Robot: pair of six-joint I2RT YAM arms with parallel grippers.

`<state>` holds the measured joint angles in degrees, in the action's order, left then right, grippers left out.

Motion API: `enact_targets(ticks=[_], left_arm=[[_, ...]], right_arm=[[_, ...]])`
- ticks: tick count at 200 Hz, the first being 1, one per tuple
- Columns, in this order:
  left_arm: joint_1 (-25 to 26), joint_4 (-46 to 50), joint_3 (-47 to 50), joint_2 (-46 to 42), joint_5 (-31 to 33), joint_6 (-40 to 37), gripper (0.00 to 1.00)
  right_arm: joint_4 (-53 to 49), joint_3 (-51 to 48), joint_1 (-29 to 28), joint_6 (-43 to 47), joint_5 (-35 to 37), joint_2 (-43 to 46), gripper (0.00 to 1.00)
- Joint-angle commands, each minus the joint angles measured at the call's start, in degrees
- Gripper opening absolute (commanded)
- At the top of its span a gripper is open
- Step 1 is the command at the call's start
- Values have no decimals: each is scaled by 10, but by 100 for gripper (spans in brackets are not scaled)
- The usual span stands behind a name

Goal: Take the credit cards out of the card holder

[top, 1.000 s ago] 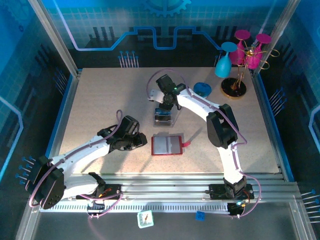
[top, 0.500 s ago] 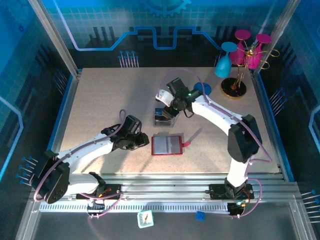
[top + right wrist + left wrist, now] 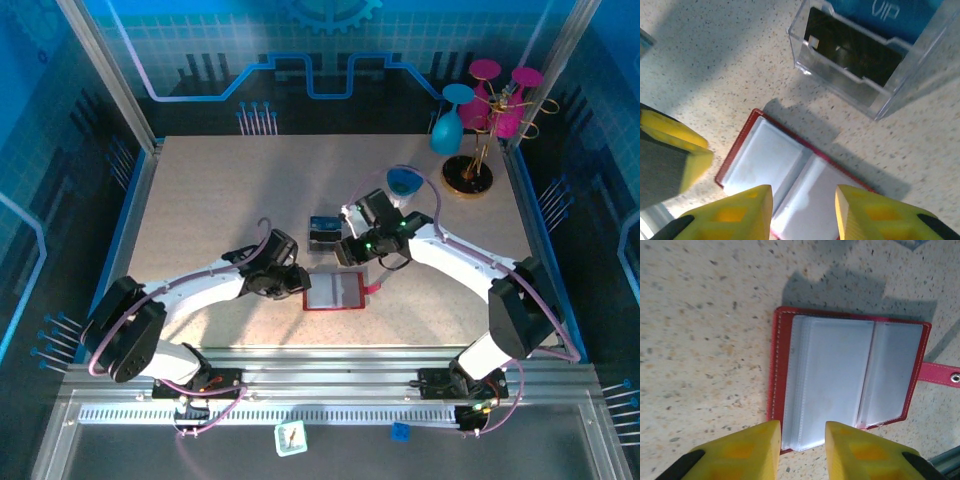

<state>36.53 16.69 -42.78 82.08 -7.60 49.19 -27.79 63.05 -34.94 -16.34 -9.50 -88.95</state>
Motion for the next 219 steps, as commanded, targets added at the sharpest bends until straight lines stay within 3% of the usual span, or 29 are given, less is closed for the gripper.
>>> enact_targets(ticks=[1,44,88,219], left_arm=[[7,-29,-10,16,-20,6,28],[7,-60,13,11,-22,25,17],[4,-77,39,-4,-19,43,12],[-3,-76,53,10,-30,46,6]], right_arm=[[15,-23,-9,-107,-51,14,37],[54,-56,-18,-170,-118,-9,35],[104,-73,-29,-214,-148,-45,37],[134,-51,-64,-244,-173,-137,39]])
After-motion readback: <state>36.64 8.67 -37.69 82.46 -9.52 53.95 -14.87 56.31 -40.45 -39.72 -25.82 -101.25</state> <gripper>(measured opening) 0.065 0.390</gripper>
